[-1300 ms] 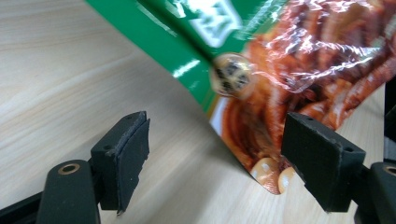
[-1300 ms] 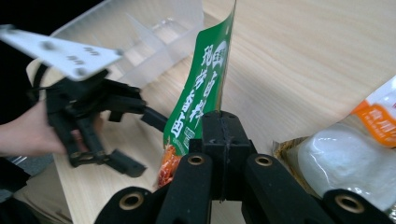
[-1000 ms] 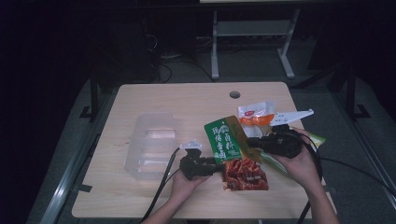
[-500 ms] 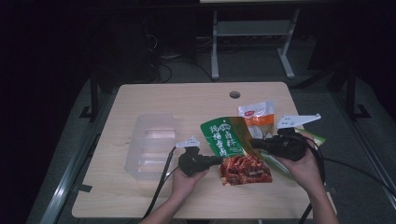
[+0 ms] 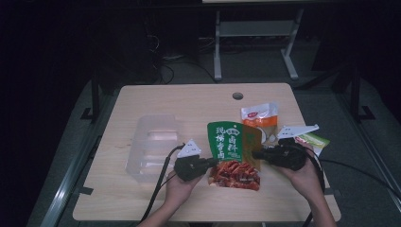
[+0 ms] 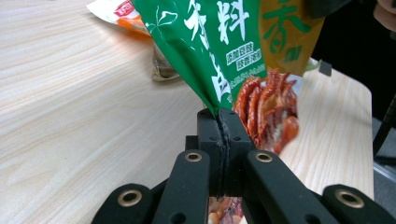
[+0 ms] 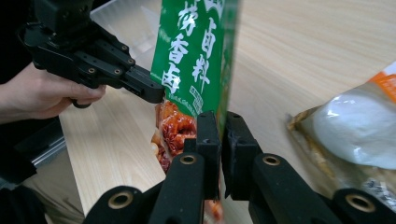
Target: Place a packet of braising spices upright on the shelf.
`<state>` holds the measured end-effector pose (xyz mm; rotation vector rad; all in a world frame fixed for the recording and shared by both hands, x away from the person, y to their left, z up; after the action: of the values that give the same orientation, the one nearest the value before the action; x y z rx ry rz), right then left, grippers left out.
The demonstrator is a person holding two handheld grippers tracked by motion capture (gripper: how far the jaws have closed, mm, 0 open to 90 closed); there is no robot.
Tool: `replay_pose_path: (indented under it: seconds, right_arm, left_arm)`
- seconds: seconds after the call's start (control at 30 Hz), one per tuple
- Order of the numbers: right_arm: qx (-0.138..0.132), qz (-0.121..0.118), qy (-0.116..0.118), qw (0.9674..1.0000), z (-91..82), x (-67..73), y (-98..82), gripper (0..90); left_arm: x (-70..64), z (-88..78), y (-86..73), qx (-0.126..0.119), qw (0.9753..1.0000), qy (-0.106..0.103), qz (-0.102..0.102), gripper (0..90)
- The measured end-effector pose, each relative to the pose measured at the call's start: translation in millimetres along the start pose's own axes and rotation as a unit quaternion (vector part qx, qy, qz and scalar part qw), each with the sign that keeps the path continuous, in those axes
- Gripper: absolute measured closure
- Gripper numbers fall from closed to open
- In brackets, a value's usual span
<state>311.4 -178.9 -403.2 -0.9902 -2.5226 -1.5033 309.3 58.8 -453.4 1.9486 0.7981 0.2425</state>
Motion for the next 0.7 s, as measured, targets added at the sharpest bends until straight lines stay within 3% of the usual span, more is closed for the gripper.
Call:
replay_pose_path:
  seconds: [0.03,0.17,0.47,0.53,0.6,0.7]
  right_arm:
    - [0.003,-0.001,-0.002,1.0,3.2,-0.2,-1.0,80.7]
    - [0.01,-0.001,0.001,1.0,10.5,0.7,-3.5,75.0]
    - [0.022,0.006,0.005,0.9997,25.4,2.0,-6.3,71.5]
    - [0.025,0.005,0.004,0.9997,28.7,1.9,-7.0,72.2]
    - [0.034,0.002,-0.016,0.9993,32.2,3.1,-7.8,85.0]
    - [0.037,0.001,-0.014,0.9992,31.8,4.4,-7.8,88.4]
  left_arm:
    - [-2.4,-0.2,-1.2,0.003,0.9999,0.003,0.01,89.4]
    - [-3.4,-2.4,-3.5,0.005,0.9999,0.002,0.01,89.4]
    - [-3.2,-5.8,-4.7,0.009,0.9998,0.002,0.016,89.5]
    - [-3.5,-6.6,-4.9,0.008,0.9997,0.002,0.021,89.5]
    - [-3.8,-7.4,-5.5,0.01,0.9997,0.001,0.023,89.5]
    - [-4.0,-8.7,-6.8,0.014,0.9996,0.002,0.022,89.0]
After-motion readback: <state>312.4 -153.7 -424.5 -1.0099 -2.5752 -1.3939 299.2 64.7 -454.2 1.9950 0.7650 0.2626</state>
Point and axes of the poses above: each handheld gripper's, and its own axes: z roughly forward along the jaws, y roughly out of its top, x roughly to its left, the point moved 5 cm from there along z, roughly forward along the jaws, and after that the axes turned 7 degrees about y, right-handed, at the moved point
